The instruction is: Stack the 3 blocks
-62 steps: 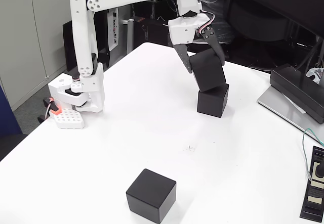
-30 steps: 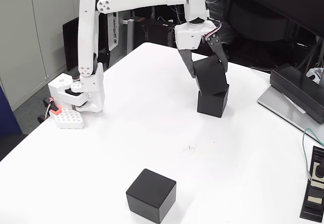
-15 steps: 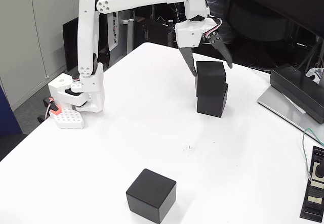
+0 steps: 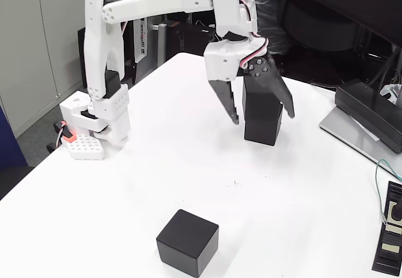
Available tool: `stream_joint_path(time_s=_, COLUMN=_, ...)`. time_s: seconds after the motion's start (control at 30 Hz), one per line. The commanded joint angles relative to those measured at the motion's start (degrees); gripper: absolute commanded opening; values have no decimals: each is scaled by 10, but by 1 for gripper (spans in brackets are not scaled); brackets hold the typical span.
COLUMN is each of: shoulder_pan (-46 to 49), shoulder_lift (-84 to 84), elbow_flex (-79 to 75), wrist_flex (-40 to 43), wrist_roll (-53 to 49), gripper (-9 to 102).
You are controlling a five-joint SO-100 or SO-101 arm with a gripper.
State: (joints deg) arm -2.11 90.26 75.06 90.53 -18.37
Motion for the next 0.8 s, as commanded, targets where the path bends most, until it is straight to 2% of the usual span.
stream_joint_path(time_s=0.0, shoulder_pan=90, shoulder_lift=25, elbow_flex=-18, wrist_flex=2, wrist_roll=-33, gripper=34)
stream_joint_path(time_s=0.23, shoulder_pan=279, shoulder_lift=23, elbow_flex=-16, wrist_flex=1, wrist_roll=-116, gripper=34)
stream_joint_path(time_s=0.33, shoulder_pan=327, shoulder_lift=22, elbow_flex=-2, wrist_flex=-2, wrist_roll=-149, gripper=34)
stream_joint_path(time_s=0.53, shoulder_pan=345, shoulder_lift=22, elbow_flex=69, wrist_flex=-11, wrist_roll=-210, gripper=34)
stream_joint_path(time_s=0.77, shoulder_pan=346, shoulder_lift=22, elbow_flex=155, wrist_flex=-117, wrist_roll=-215, gripper=34)
